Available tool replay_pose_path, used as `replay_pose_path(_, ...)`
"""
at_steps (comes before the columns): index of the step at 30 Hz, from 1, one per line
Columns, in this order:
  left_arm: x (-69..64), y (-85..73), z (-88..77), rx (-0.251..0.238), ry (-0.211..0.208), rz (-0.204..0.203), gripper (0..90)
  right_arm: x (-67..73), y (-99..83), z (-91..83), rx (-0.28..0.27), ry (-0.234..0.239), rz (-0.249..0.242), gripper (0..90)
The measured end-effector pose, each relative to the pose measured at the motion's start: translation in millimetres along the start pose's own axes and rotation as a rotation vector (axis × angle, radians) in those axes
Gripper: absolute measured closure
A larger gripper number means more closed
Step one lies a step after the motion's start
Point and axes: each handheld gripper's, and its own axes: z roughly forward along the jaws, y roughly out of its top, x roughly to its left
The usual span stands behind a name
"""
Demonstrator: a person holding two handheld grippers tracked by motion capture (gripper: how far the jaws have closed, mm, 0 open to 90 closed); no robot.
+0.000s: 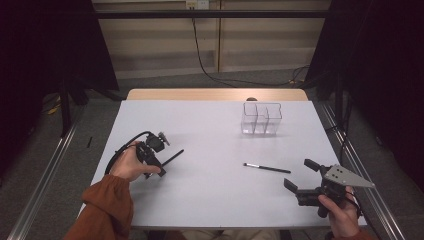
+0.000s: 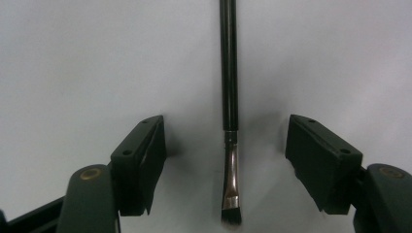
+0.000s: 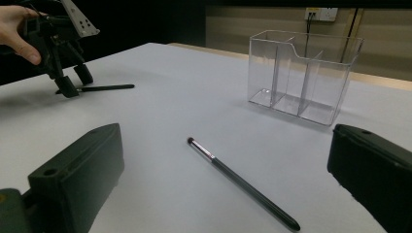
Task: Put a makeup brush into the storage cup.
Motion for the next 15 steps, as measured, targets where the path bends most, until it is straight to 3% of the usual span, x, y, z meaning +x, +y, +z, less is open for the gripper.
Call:
replay_pose_path(8, -4.7, 0.9, 2.3, 0.007, 0.027, 0.016, 30.9, 0.4, -0.1, 0.4, 0.002, 0.002, -0.005, 0.0)
replay_pose_path(15, -4.8, 2.8, 2.3, 0.023, 0.018, 0.009, 34.5, 0.1, -0.4, 0.2, 0.002, 0.002, -0.008, 0.0)
